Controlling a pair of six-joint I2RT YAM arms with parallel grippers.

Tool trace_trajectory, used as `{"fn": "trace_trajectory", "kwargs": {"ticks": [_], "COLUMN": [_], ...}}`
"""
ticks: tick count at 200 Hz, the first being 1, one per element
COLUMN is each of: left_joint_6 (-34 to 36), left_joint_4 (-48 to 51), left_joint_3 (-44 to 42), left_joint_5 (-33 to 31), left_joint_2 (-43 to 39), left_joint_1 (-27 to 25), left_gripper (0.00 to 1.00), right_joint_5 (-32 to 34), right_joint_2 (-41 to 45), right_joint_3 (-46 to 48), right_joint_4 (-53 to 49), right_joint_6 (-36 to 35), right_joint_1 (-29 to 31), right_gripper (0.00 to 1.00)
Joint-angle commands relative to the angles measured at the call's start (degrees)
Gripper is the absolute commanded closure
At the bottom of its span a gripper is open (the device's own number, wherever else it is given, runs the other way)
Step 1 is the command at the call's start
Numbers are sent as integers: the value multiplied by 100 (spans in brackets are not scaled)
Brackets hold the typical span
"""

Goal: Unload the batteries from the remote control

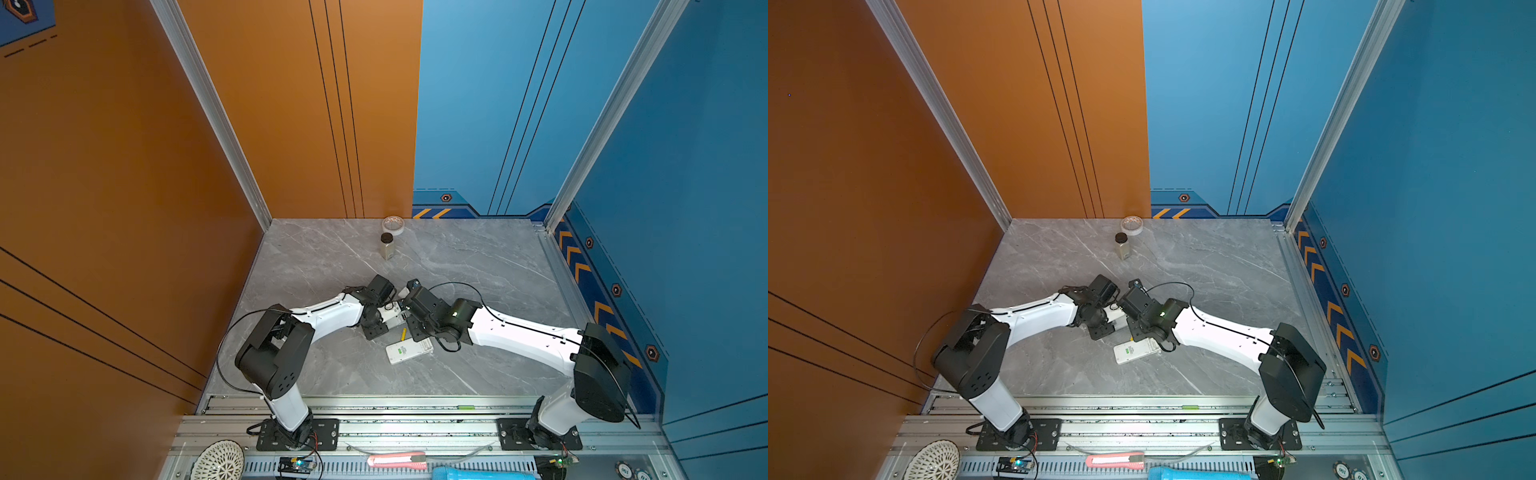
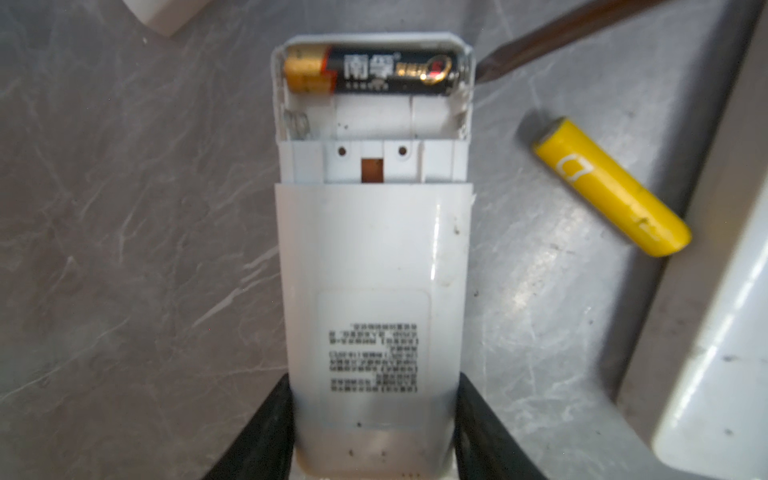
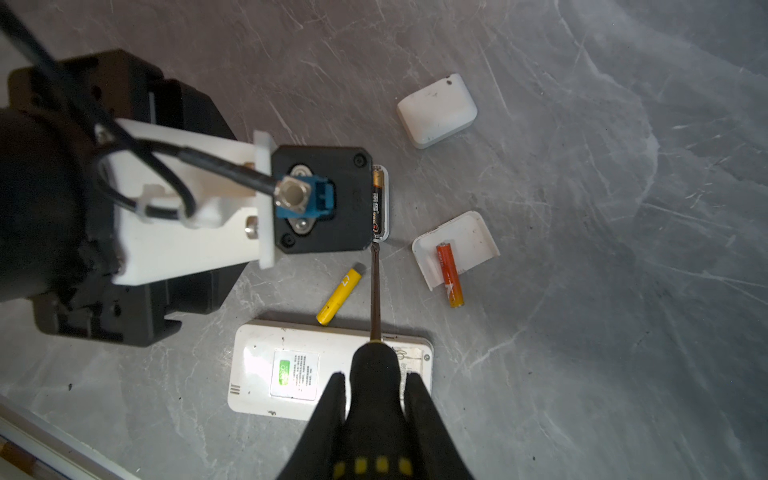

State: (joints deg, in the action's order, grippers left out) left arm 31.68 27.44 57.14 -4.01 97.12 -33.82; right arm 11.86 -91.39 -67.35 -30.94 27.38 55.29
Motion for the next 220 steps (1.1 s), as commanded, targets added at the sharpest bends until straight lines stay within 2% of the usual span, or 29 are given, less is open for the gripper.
{"fn": "trace_trajectory", "kwargs": {"ticks": [1,220], "left_joint_6": [75,93], "left_joint_4": [112,112], "left_joint_3": [128,147], "left_joint_5": [75,24], "left_joint_2": [43,35], "left_joint_1": [25,7], "left_gripper": [100,100], "right_joint_5": [195,86], "right_joint_2": [175,44], "right_joint_3": [-218,-252], "right_joint_4": [-35,-299], "right_joint_6": [-92,-286], "right_joint_1": [0,87], "right_gripper": [100,100]}}
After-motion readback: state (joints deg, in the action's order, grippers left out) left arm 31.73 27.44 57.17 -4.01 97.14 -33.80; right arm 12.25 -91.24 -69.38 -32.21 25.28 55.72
